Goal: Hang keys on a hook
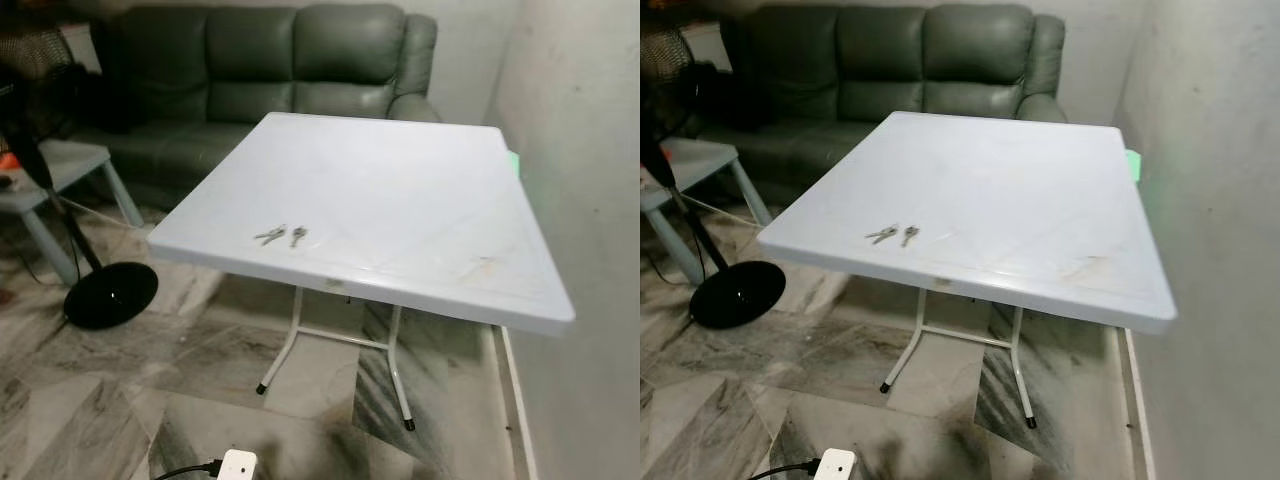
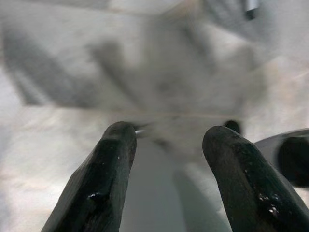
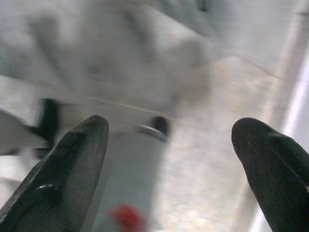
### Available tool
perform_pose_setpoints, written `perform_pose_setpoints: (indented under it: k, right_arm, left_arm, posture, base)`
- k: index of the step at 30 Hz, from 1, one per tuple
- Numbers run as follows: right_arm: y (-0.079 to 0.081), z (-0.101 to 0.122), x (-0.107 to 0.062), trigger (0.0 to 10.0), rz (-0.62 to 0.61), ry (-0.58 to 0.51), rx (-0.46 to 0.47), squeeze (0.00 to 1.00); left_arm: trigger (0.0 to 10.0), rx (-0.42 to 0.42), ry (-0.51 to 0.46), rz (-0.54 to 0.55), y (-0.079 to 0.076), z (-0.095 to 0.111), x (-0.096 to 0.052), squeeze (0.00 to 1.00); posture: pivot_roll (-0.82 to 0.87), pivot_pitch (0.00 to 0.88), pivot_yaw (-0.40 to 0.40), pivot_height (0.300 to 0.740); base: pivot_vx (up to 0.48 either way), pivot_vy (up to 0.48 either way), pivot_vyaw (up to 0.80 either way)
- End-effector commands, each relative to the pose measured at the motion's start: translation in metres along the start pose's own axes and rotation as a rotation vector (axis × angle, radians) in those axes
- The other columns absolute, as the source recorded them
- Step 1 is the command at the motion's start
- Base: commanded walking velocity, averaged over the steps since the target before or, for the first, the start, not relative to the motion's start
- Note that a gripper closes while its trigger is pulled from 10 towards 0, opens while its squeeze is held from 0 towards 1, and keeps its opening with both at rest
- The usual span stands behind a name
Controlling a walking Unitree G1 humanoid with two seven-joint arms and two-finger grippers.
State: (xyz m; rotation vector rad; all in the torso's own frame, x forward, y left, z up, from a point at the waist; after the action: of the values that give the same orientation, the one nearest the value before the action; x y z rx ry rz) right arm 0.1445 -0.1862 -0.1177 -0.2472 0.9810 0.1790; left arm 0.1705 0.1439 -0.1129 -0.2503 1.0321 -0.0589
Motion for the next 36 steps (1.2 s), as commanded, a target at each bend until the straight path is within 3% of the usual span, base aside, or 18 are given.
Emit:
perform_pose_setpoints:
  k: [1, 26, 36]
  right_arm:
    - [-0.0024, -0.0015, -0.0006, 10.0, -0.010, 0.004, 0.011, 0.00]
    - [-0.0016, -0.0016, -0.0005, 10.0, -0.004, 0.003, 0.023, 0.00]
    - [-0.0021, -0.0021, -0.0008, 10.0, -0.006, 0.003, 0.020, 0.00]
  left_arm:
    - [10.0, 0.006, -0.012, -0.003, -0.0009, 0.0055, 0.0008, 0.00]
    - [10.0, -0.007, -0.020, -0.003, -0.0005, 0.0071, 0.0008, 0.00]
    - [10.0, 0.029, -0.017, 0.002, -0.0006, 0.0073, 0.0010, 0.00]
  posture:
    - [0.02, 0.033, 0.004, 0.740]
    - [0.03, 0.043, 0.002, 0.740]
    - [0.03, 0.049, 0.001, 0.740]
  base:
    - [0.000, 0.435, 0.00]
    - [0.000, 0.435, 0.00]
    - [0.000, 0.000, 0.00]
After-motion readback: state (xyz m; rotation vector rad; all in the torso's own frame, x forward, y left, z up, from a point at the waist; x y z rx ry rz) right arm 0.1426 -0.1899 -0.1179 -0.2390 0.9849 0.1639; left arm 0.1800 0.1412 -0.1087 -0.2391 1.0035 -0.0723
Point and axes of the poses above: a point about 5 cm out from each wrist's last joint towards the gripper, its own x axis pointing out of the wrist towards the gripper, its own z axis along the axis of the wrist's last joint, y = z × x, the point moved 2 cm from there along x, pointing out of the wrist towards the gripper, and after that the axes turned 15 degrees about -x, right-handed, at the moved point
